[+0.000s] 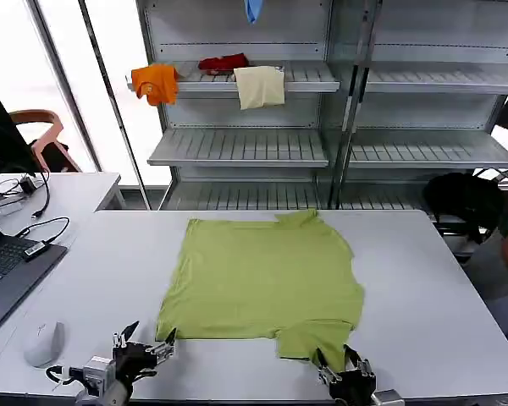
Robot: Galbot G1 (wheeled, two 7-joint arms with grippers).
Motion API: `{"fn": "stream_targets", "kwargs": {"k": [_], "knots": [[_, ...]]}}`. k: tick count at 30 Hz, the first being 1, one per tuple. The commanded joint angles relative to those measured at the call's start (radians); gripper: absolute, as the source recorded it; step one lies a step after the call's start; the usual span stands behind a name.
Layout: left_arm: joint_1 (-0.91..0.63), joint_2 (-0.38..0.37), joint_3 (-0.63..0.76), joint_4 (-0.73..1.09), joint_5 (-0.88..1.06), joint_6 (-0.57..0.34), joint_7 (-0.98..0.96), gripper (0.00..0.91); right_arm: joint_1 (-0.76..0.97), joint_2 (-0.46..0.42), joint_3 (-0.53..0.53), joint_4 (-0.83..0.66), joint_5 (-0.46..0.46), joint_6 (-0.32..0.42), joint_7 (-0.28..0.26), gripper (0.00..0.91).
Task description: Fold and organize the clothes.
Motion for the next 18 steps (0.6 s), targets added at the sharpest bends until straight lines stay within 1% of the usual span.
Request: {"fn": "stream_targets", "kwargs": {"k": [1, 12, 18], "knots": [[-0.011, 0.001, 0.011, 0.017, 0.017, 0.001, -0.001, 0.010, 0.006, 0.005, -0.013, -0.011, -0.011, -0.003, 0.003, 0.000], [0.017, -0.003, 0.028, -0.008, 0.018, 0.000, 0.023, 0.000, -0.001, -0.001, -0.004, 0.002, -0.005, -0.003, -0.004, 0.000], [0.017, -0.007, 0.036, -0.023, 0.020, 0.000, 0.020, 0.000, -0.006, -0.007, 0.017, 0.025, 0.017, -0.003, -0.003, 0.000]]}}
